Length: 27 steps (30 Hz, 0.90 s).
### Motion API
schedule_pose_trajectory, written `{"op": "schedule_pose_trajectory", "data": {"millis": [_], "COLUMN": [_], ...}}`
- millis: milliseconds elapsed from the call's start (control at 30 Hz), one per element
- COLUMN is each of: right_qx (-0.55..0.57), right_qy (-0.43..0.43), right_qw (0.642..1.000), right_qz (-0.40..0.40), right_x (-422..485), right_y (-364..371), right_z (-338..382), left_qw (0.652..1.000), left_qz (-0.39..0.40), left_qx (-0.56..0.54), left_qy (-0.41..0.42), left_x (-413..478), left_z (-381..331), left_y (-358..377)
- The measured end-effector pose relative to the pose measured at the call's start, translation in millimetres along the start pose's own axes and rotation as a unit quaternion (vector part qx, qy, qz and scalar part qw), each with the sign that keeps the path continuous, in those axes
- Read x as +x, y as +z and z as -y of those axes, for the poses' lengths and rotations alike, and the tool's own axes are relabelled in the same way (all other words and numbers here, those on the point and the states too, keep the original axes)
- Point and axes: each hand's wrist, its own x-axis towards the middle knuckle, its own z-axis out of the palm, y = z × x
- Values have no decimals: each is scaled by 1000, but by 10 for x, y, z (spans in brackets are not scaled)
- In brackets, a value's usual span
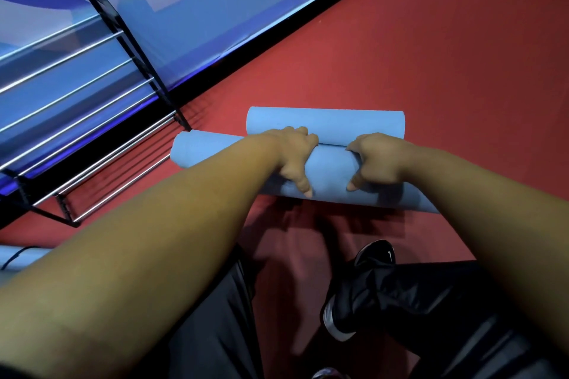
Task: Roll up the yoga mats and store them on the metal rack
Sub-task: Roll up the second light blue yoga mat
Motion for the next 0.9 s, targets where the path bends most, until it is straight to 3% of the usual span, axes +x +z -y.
{"op": "schedule_pose_trajectory", "data": {"millis": [267, 400, 500, 700, 833, 900], "right_qx": [26, -63, -63, -14, 52, 68], "right_qy": [19, 0, -12, -12, 10, 13], "right_qw": [999, 997, 996, 1000, 998, 997], "right_qz": [18, -32, -64, -16, 24, 35], "right_x": [-38, -46, -16, 43, 13, -5], "right_y": [34, 199, 254, 107, 31, 18], "right_z": [-55, 38, 86, 84, -5, -31], "left_qw": [998, 989, 986, 992, 998, 996], "left_qz": [-35, -21, -1, 45, 32, 7], "left_qx": [-60, -147, -167, -115, 60, 80], "left_qy": [2, -25, -25, -20, 14, 25], "left_x": [29, -30, -97, -108, -129, -139], "left_z": [38, 125, 139, 119, 23, -38], "left_y": [-97, -88, -123, -55, -68, -95]}}
